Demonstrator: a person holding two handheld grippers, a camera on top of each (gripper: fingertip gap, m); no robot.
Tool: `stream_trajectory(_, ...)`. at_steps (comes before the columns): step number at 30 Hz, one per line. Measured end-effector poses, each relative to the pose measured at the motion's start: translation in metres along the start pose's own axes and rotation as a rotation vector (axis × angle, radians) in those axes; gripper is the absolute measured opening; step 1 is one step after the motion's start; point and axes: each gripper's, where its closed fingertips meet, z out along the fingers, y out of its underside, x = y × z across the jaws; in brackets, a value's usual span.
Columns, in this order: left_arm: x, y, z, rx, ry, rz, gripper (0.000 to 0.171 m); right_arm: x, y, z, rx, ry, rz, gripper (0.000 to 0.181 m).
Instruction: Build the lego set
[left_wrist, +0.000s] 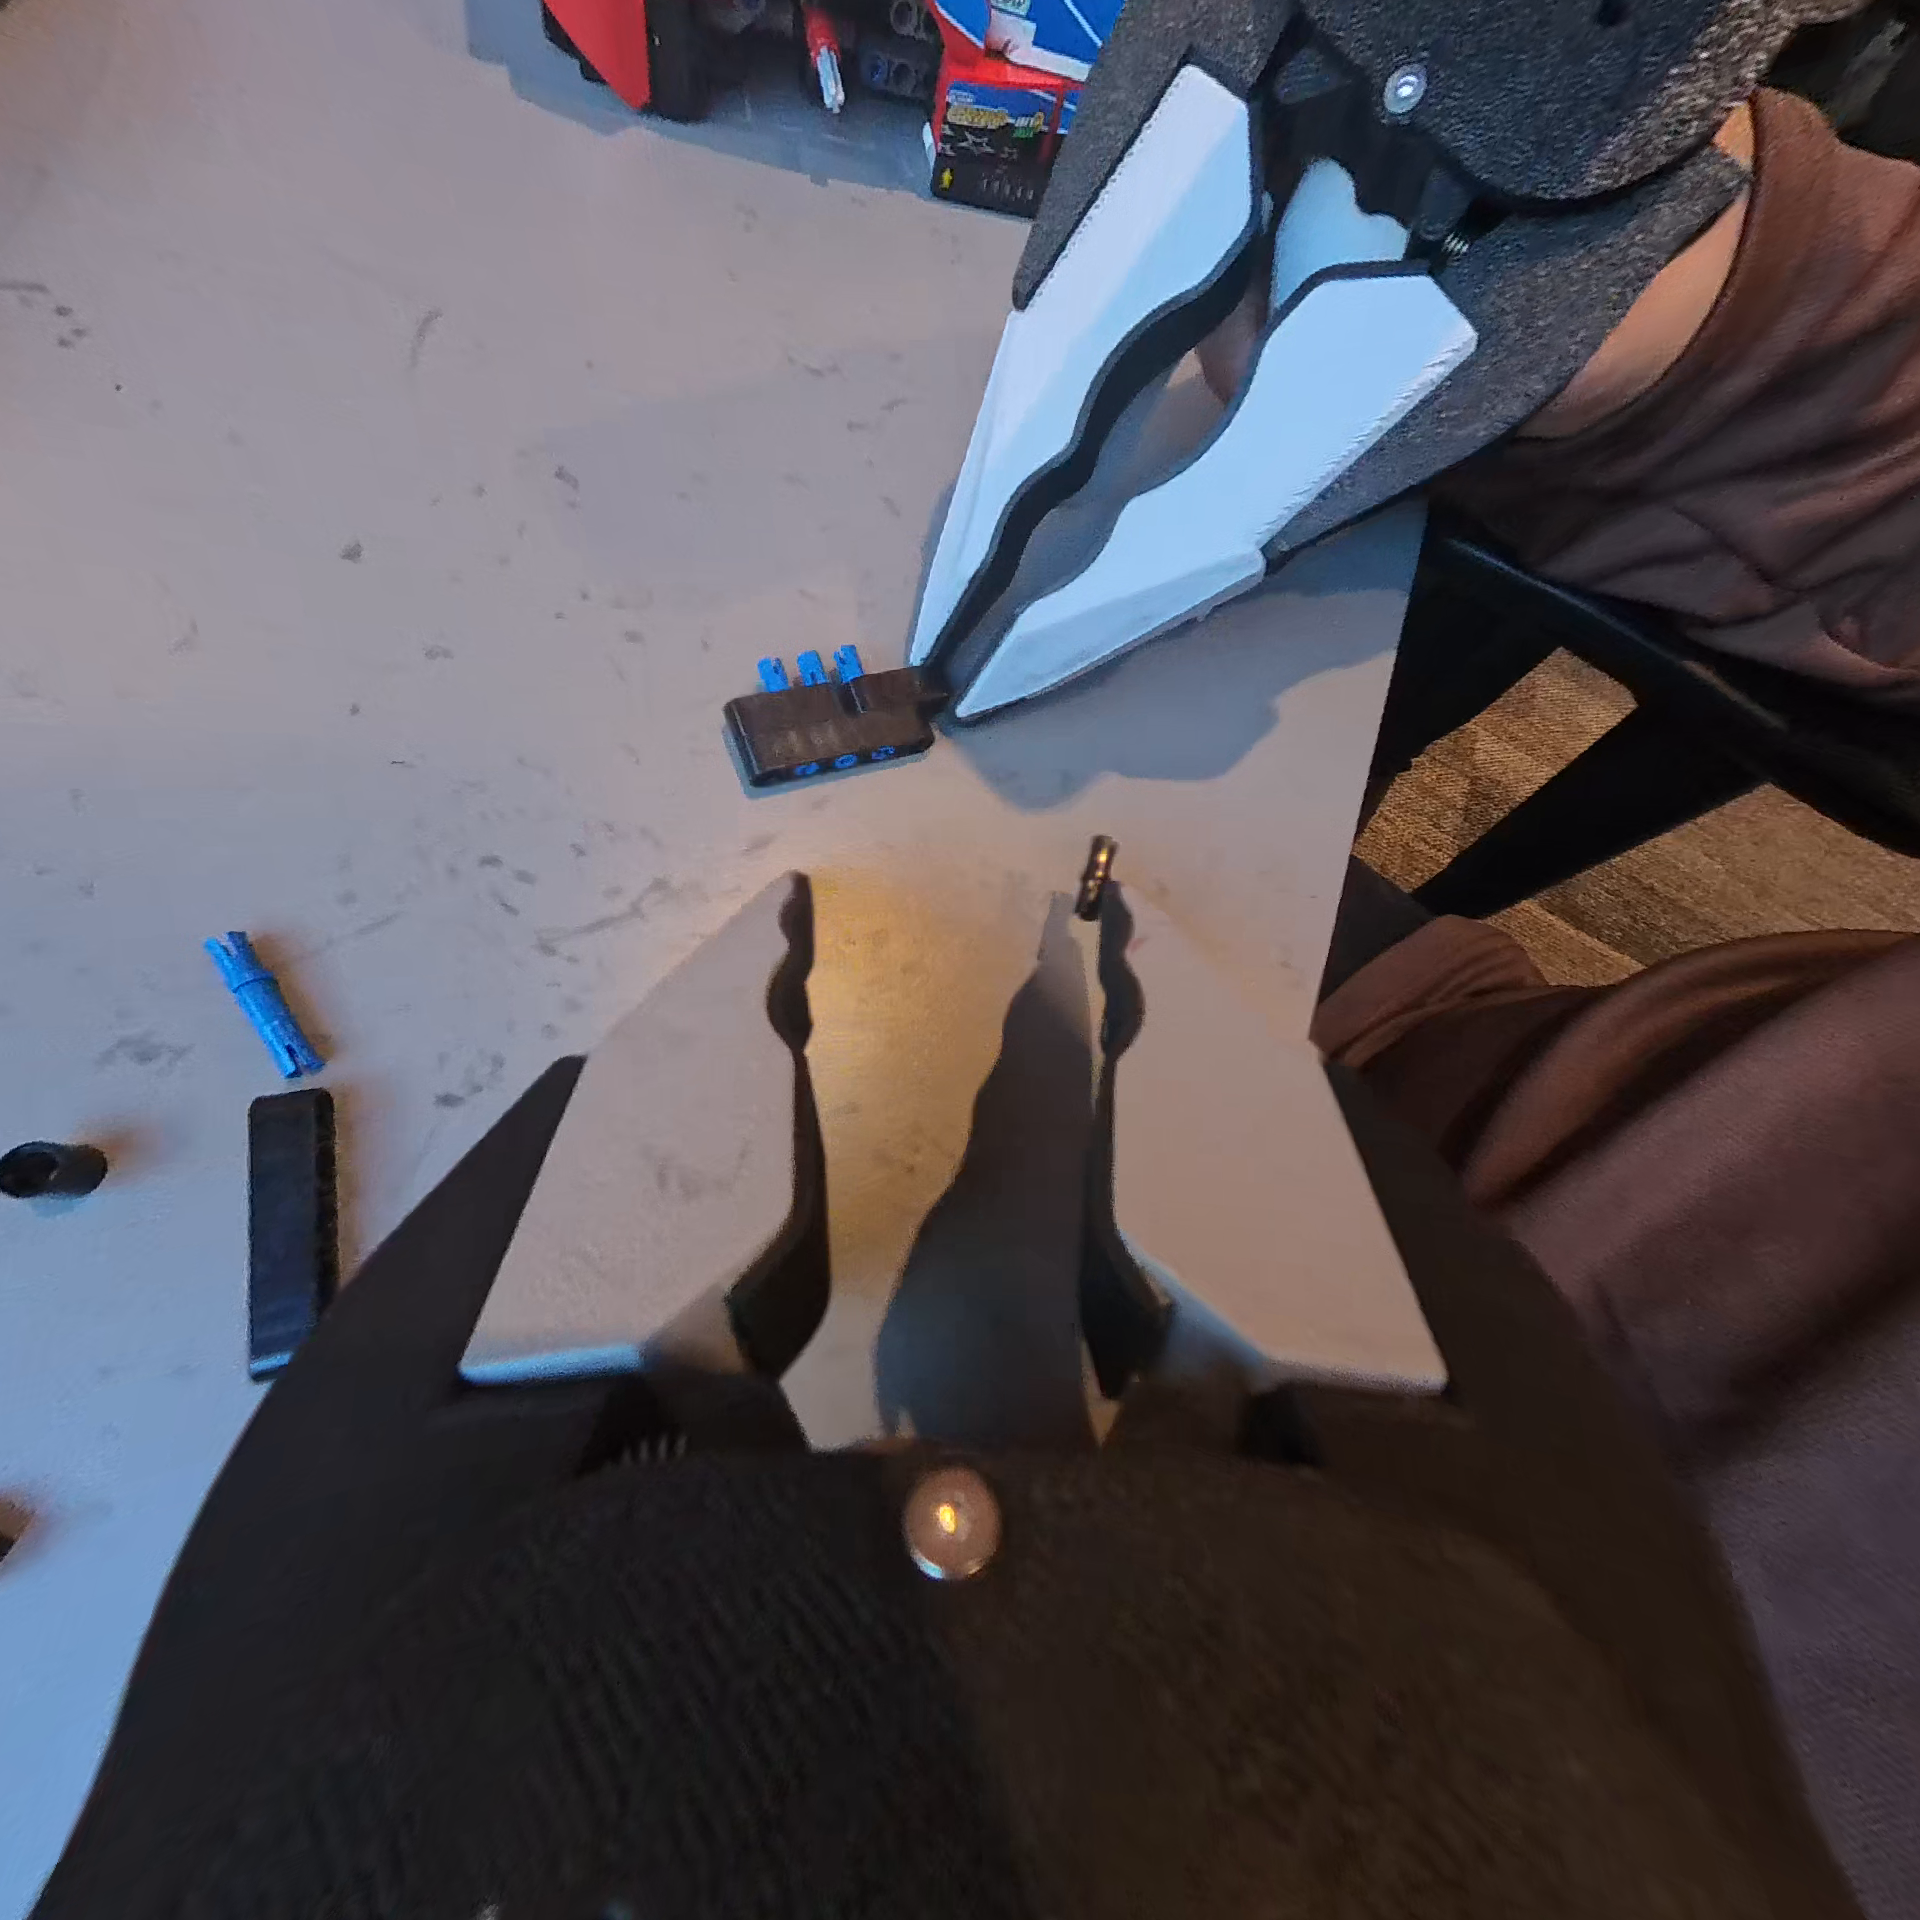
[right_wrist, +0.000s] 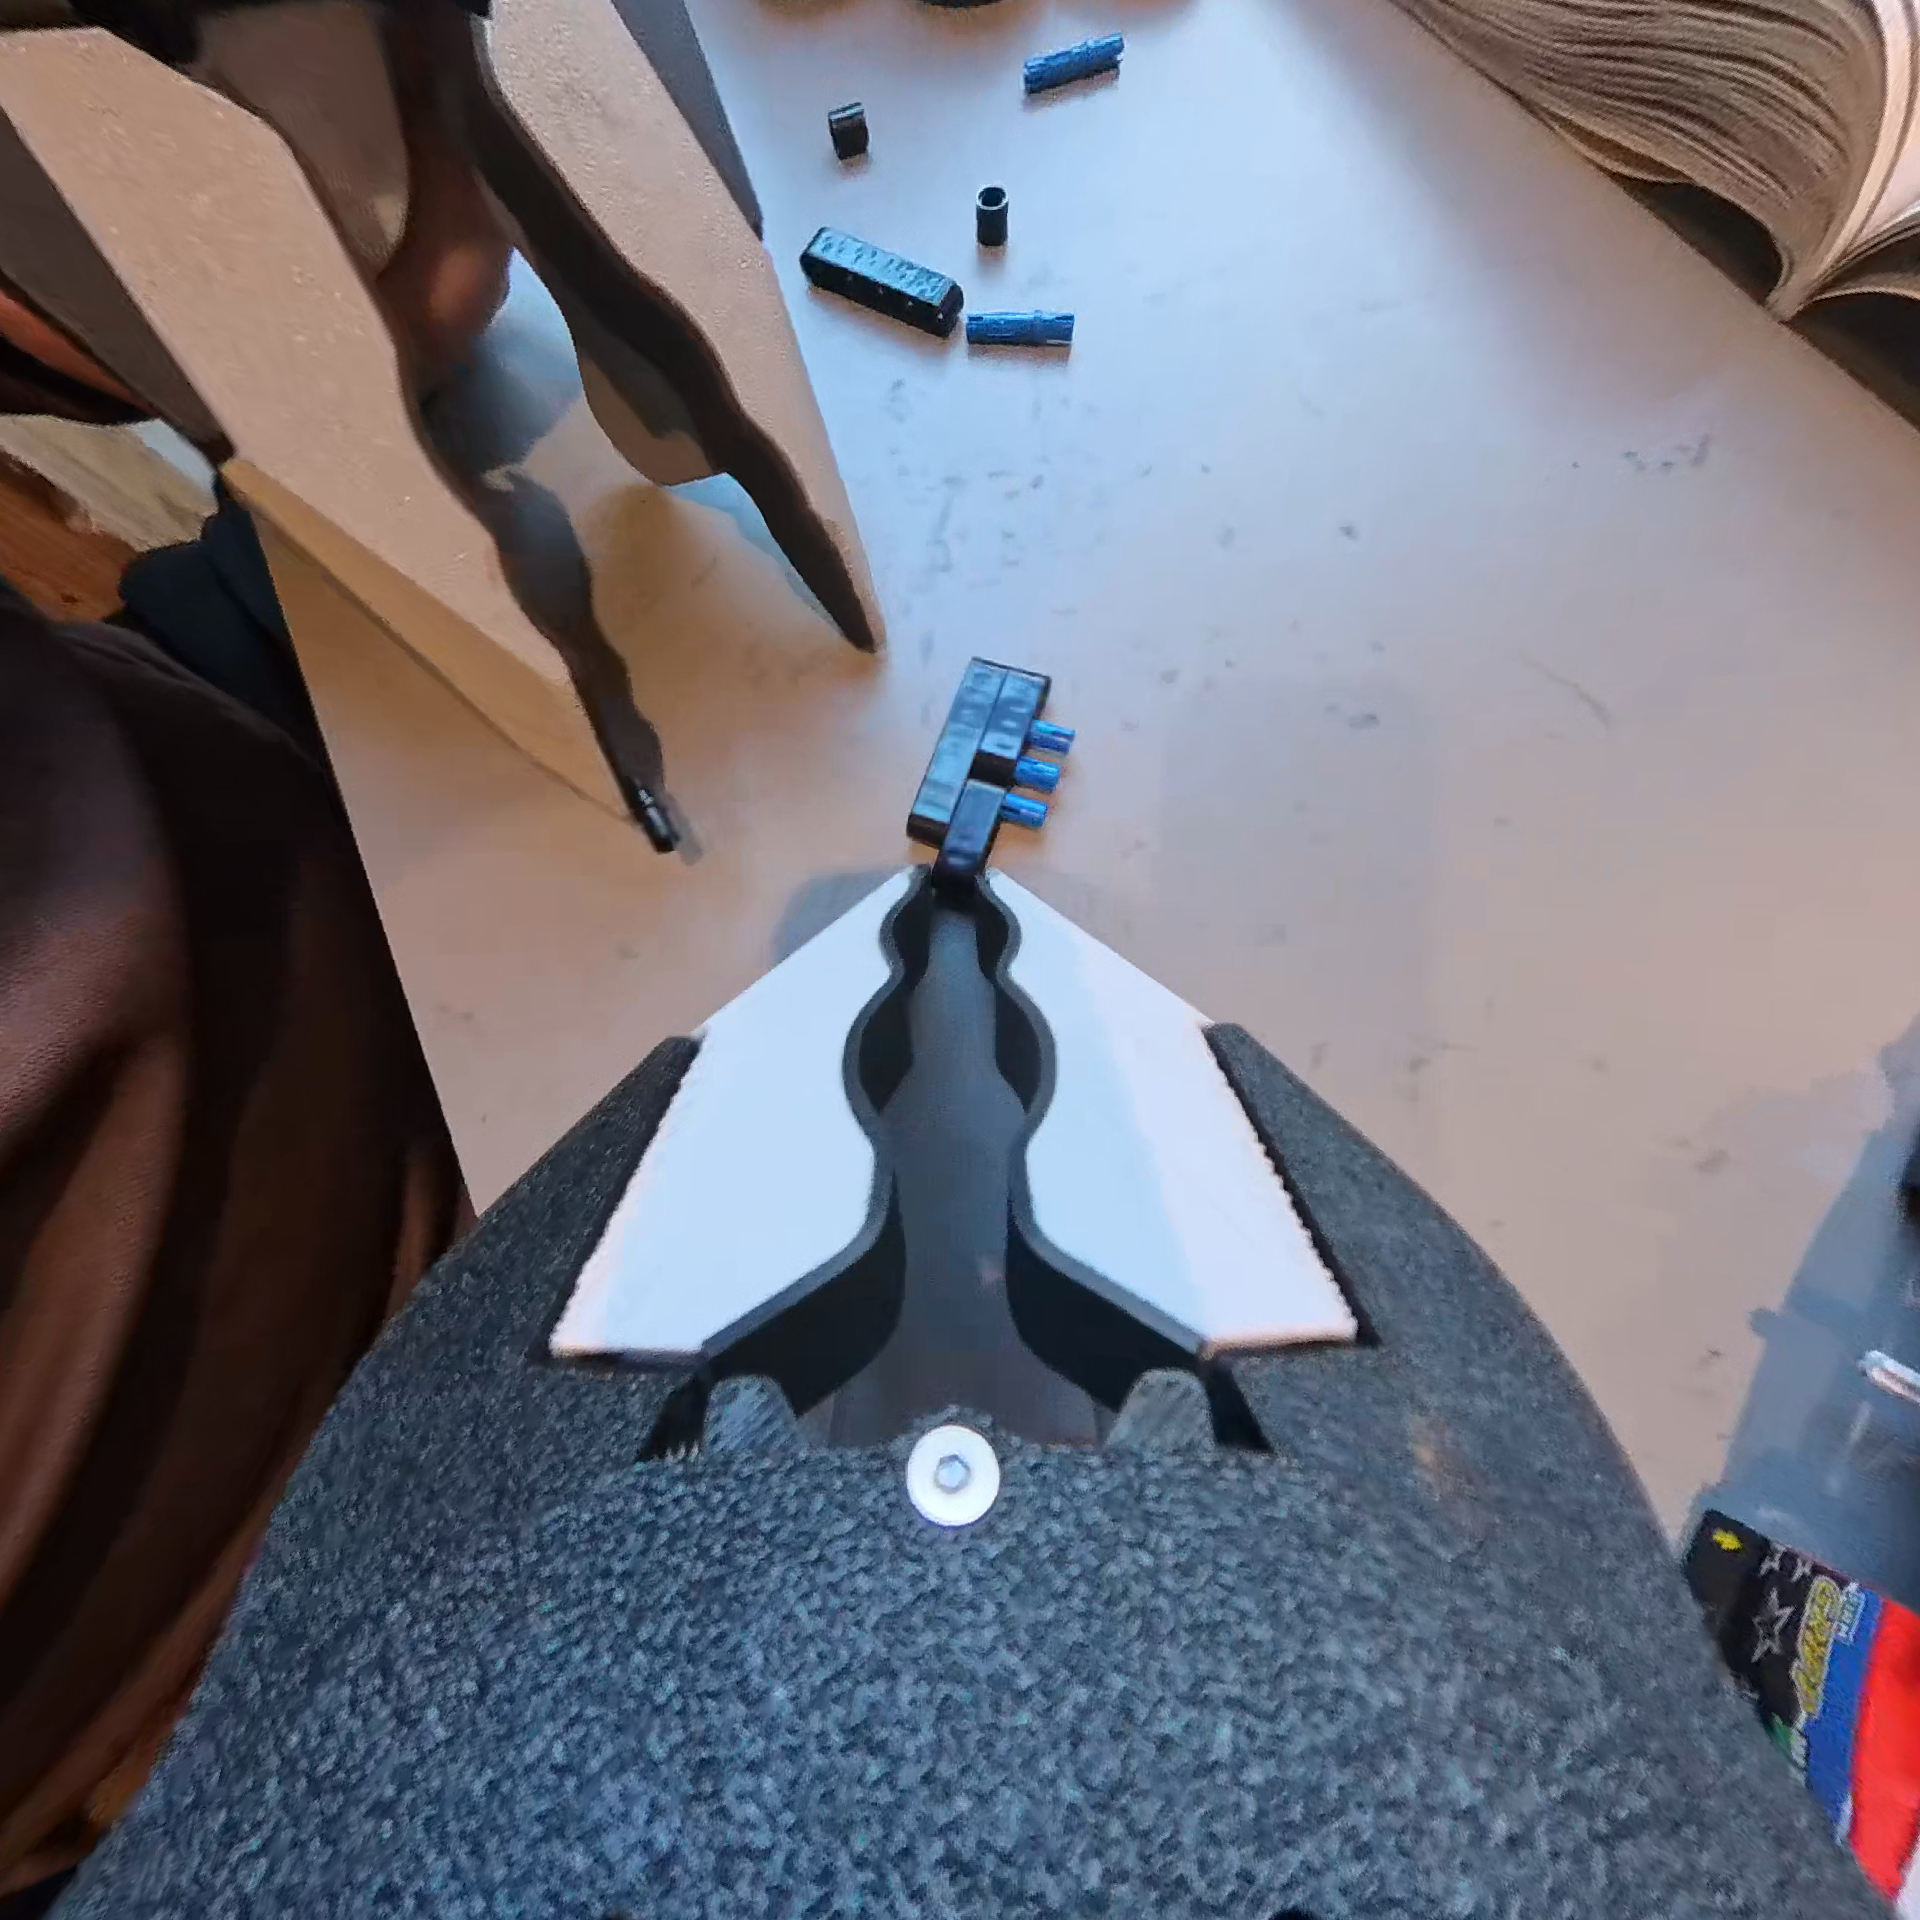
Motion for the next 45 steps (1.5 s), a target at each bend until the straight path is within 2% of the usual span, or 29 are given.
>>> stream_trajectory(3,-0.001,-0.002,-0.001,0.007,-0.007,0.009,0.064,0.001,-0.002,-0.002,0.025,-0.03,0.05,0.008)
stream_trajectory(8,-0.008,-0.004,-0.003,0.011,-0.061,0.094,0.069,-0.004,-0.008,-0.008,0.077,-0.133,0.157,0.007)
stream_trajectory(13,-0.005,-0.002,-0.006,0.008,-0.045,0.179,0.075,-0.022,-0.017,-0.014,0.134,-0.329,0.287,0.007)
stream_trajectory(18,-0.016,-0.003,-0.011,0.006,-0.137,0.316,0.081,-0.03,-0.025,-0.021,0.181,-0.469,0.378,0.008)
stream_trajectory(22,-0.015,-0.002,-0.013,0.013,-0.12,0.387,0.082,-0.029,-0.024,-0.022,0.186,-0.484,0.403,0.008)
stream_trajectory(24,-0.013,-0.001,-0.013,0.007,-0.077,0.361,0.08,-0.029,-0.024,-0.021,0.185,-0.488,0.407,0.008)
stream_trajectory(25,-0.023,0.0,-0.013,-0.013,-0.114,0.331,0.074,-0.03,-0.024,-0.021,0.182,-0.492,0.404,0.008)
stream_trajectory(27,-0.034,0.008,-0.01,-0.08,-0.139,0.291,0.08,-0.035,-0.023,-0.02,0.166,-0.507,0.392,0.008)
stream_trajectory(34,-0.031,0.002,-0.016,-0.02,-0.152,0.325,0.081,-0.052,-0.01,-0.005,0.034,-0.455,0.282,0.007)
stream_trajectory(37,-0.026,0.0,-0.019,0.009,-0.146,0.374,0.081,-0.053,-0.013,-0.006,0.049,-0.463,0.282,0.007)
stream_trajectory(38,-0.022,-0.001,-0.021,0.025,-0.137,0.399,0.08,-0.052,-0.015,-0.008,0.064,-0.477,0.296,0.007)
stream_trajectory(43,-0.006,-0.006,-0.028,0.083,-0.123,0.581,0.045,-0.057,-0.032,-0.02,0.143,-0.601,0.367,0.007)
stream_trajectory(45,0.005,-0.009,-0.029,0.103,-0.091,0.638,0.036,-0.063,-0.04,-0.021,0.154,-0.65,0.373,0.007)
